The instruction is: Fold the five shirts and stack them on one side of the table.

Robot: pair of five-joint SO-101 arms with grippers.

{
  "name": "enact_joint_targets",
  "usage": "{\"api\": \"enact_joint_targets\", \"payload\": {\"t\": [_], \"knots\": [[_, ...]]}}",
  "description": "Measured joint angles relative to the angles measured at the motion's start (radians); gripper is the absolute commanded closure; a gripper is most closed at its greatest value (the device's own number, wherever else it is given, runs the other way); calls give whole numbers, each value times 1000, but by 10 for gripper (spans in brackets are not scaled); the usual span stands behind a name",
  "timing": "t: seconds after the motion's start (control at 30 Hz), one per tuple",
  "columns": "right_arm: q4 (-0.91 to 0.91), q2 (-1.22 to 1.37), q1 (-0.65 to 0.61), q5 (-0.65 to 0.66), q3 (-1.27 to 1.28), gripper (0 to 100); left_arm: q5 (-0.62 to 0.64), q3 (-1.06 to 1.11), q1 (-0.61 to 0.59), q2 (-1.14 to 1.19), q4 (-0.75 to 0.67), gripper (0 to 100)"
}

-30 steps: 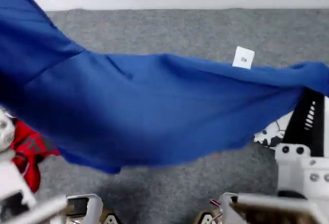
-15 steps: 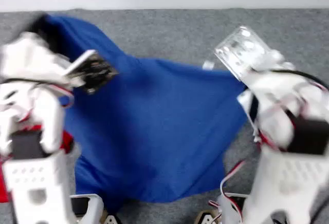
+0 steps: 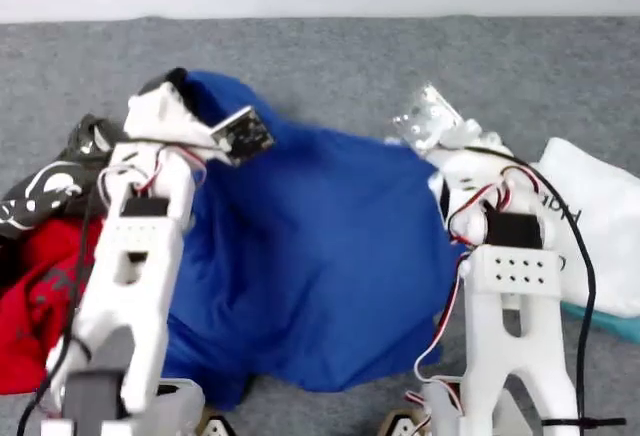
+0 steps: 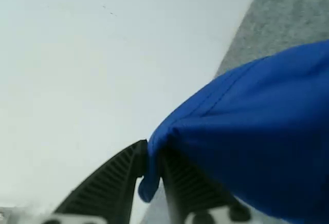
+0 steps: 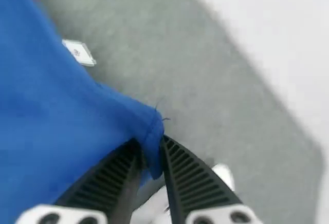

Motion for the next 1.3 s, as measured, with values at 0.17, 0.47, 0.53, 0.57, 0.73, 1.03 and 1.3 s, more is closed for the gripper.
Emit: {"api": "enact_joint_targets", "payload": {"t": [0.17, 0.47, 0.53, 0.57, 0.73, 1.03, 1.3], "knots": [[-204, 66, 0, 34, 0, 989, -9, -203, 0, 222, -135, 995], [-420, 433, -57, 106, -238, 989, -9, -671, -38, 609, -158, 995], [-434, 545, -63, 118, -331, 989, -9, -749, -48, 671, -158, 995], [-437, 598, -64, 120, -379, 989, -9, -778, -51, 692, -158, 995], [-439, 793, -64, 121, -575, 989, -9, -824, -57, 712, -155, 995], [-229, 810, -80, 121, -606, 989, -9, -824, -57, 675, 126, 995], [97, 692, -95, 121, -606, 989, -9, -830, -40, 381, 799, 995]]}}
